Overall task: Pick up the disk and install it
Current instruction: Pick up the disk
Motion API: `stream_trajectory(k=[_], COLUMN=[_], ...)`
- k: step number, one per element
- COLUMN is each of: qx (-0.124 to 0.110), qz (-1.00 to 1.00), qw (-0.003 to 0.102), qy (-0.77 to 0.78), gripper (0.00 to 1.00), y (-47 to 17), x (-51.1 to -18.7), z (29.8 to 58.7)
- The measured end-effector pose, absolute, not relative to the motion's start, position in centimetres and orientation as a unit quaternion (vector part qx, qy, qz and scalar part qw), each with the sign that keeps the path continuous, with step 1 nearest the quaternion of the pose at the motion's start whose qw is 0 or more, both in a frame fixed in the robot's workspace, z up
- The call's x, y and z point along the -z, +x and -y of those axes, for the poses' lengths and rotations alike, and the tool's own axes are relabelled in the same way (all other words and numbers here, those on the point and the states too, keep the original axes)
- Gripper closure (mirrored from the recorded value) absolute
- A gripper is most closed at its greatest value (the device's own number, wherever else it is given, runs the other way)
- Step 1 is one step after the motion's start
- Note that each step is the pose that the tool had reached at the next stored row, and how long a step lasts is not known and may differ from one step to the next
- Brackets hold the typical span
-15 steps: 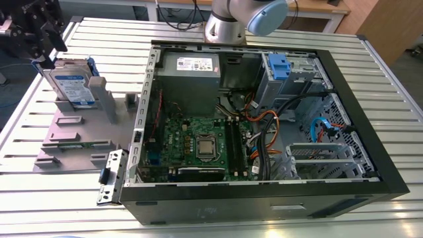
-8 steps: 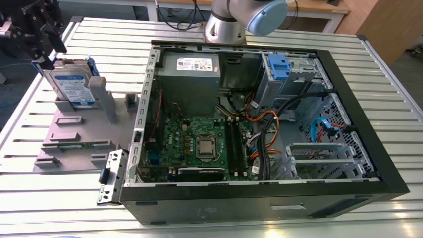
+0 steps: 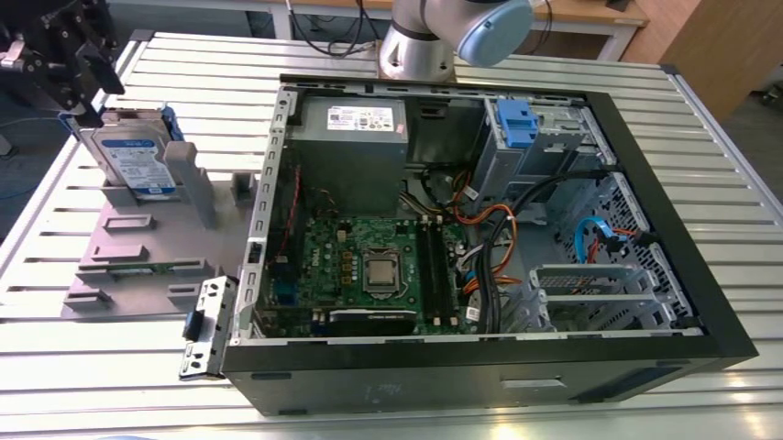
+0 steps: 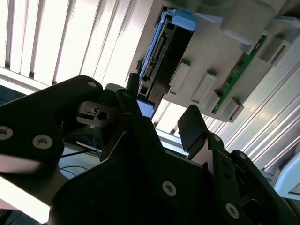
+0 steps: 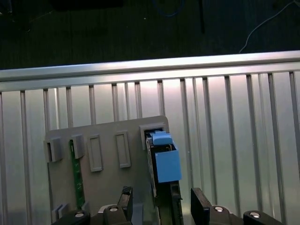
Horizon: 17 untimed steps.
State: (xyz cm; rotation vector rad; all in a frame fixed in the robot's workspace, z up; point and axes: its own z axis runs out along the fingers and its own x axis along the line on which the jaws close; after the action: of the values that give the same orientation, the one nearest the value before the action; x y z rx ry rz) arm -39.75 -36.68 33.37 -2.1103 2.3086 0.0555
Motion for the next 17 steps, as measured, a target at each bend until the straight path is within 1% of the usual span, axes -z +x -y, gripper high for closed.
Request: stream_trajectory(k=[8,17], qx=[-0.015,-0.015], qz=[-0.736,-0.736], qw=[0.004,0.003], qy=[-0.677,-0.677], gripper=[0.4,0.4], y=[-40.11,-40.26], x=[-33.26,-33.08], z=[36.68,36.67])
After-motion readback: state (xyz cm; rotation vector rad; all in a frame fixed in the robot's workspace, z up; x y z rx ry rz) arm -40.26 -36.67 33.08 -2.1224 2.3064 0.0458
